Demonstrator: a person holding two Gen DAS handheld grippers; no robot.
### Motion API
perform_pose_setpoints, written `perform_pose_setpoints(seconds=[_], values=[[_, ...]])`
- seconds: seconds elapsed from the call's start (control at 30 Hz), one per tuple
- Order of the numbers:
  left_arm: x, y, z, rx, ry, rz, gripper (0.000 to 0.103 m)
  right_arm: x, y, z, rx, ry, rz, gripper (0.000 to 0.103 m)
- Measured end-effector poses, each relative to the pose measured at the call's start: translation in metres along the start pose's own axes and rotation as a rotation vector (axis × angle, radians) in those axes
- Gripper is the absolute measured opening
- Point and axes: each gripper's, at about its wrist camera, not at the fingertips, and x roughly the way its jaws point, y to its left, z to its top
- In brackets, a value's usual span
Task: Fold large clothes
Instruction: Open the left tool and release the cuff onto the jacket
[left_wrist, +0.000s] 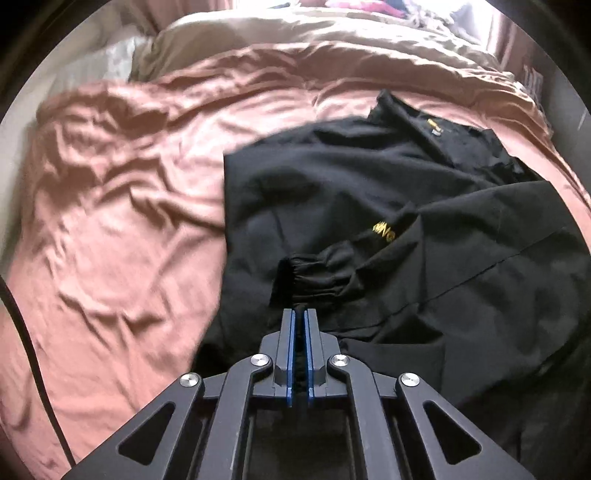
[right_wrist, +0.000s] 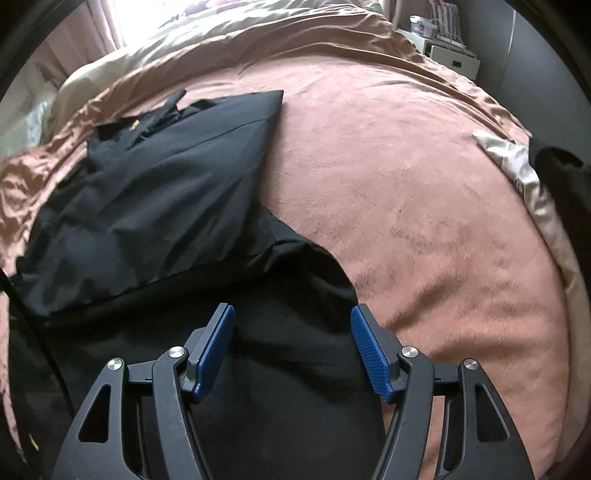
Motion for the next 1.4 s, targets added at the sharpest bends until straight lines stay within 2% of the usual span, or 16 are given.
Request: perform_pose_setpoints(seconds=[0.1,0.27,0.47,0.53,0.63,0.73,0.87,0.9,1.07,1.17,1.3,1.4], values=[[-0.007,-0.001,0.014,0.015,-0.033,0.01,0.004,0.006,0.009,0.009,-0.01,0.005,-0.048,0.064],[-0.004,0.01,0.033,-0.033,-0.055,0.022,0.003,0.012,0.009,0.021,0.027,-0.002,-0.058,0.064],[0.026,0.019,0.022,-0.073,0.023,0.022,0.004,0.025,-0.008,0.022,0.086,0.006,-0.043,0.064],[0.036,0.023,0.016,-0.088,0.061,0.0,0.005,0.025,-0.01,0.02,0.097,0.004,-0.033,0.064],[0.032,0.028,0.013,-0.107,0.062,-0.033,0.008,0.021,-0.01,0.019,0.099,0.005,-0.027,0.064],[0.017,0.037,0.011,-0.135,0.051,-0.054,0.015,0.014,-0.012,0.014,0.101,0.014,0.038,0.064],[-0.016,0.046,0.002,-0.154,-0.012,-0.06,0.043,-0.002,-0.018,0.005,0.09,-0.001,0.082,0.064],[-0.021,0.047,0.0,-0.152,-0.02,-0.062,0.047,-0.008,-0.021,0.002,0.087,-0.008,0.092,0.064],[-0.058,0.05,-0.025,-0.159,-0.044,-0.095,0.047,-0.033,-0.034,-0.014,0.095,-0.023,0.125,0.064],[-0.075,0.053,-0.04,-0.166,-0.052,-0.103,0.049,-0.056,-0.042,-0.029,0.092,-0.039,0.149,0.069],[-0.103,0.058,-0.07,-0.18,-0.073,-0.119,0.064,-0.083,-0.057,-0.052,0.09,-0.05,0.179,0.076],[-0.119,0.064,-0.09,-0.187,-0.091,-0.118,0.069,-0.098,-0.065,-0.07,0.082,-0.054,0.196,0.076]])
